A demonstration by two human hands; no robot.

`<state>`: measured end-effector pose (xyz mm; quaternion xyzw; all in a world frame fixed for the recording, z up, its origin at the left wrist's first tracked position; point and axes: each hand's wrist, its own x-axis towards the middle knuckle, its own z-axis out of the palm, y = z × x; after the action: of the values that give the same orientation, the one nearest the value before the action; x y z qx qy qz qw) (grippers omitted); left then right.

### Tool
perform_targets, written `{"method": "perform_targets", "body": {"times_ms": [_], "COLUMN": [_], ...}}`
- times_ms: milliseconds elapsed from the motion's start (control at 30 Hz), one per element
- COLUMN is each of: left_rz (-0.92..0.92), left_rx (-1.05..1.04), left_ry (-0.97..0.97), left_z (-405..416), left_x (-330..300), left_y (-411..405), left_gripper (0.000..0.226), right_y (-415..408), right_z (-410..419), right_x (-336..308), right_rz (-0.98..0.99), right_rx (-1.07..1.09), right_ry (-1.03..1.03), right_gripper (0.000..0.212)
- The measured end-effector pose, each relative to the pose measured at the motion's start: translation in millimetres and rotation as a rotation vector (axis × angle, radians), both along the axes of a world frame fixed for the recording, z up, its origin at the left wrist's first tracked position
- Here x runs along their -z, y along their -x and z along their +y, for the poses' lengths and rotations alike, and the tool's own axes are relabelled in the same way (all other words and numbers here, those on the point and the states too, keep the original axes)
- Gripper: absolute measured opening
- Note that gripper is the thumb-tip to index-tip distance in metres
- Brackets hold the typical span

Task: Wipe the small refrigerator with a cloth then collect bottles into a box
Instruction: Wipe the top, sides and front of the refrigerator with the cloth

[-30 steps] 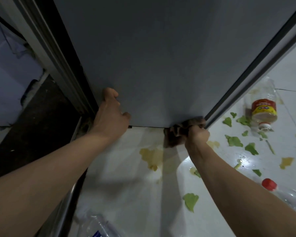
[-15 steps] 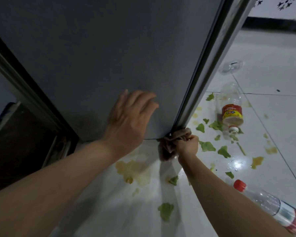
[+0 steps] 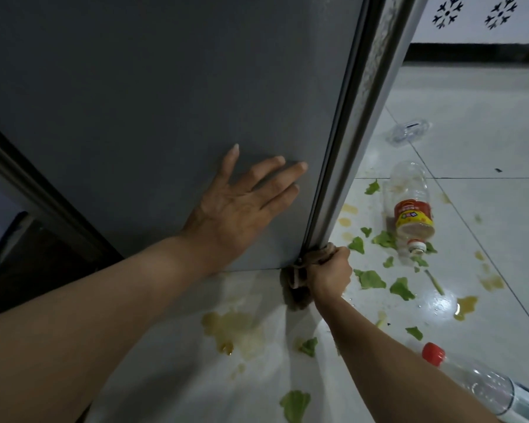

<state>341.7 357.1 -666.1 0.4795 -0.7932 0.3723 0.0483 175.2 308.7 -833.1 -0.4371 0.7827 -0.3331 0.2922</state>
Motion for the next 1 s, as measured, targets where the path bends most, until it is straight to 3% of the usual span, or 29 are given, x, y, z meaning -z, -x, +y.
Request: {"method": "perform_targets", "body": {"times_ms": [233,533,700,867,1000], "left_rz": [-0.067,0.109,0.144,0.063,0.014], "left_rx": [-0.015,-0.094,-0.139,-0.249,-0.217], "left_ry": [-0.059,-0.011,0.07,-0.051,-0.096], "left_z": [7,7,8,4,8], "left_x": [-28,-111,-161,-191,-209], "left_y": [12,27,26,15,14], "left_gripper": [0.058,0.068,0.067,0.081,0.079], "right_y": [11,14,15,15,14], "right_z": [2,5,3,-1,0], "right_x": [-57,-178,-248,-309,-330], "right_rz": [-0.039,-0.069,-0.122,-0.114,-0.092], "right_rx": [-0.05,-0.102,-0.107,-0.096,-0.098], "right_ry": [0.273,0.588,0.71,0.797,0.795], "right_gripper": [0.03,0.032,0.034,0.031,0.031]}}
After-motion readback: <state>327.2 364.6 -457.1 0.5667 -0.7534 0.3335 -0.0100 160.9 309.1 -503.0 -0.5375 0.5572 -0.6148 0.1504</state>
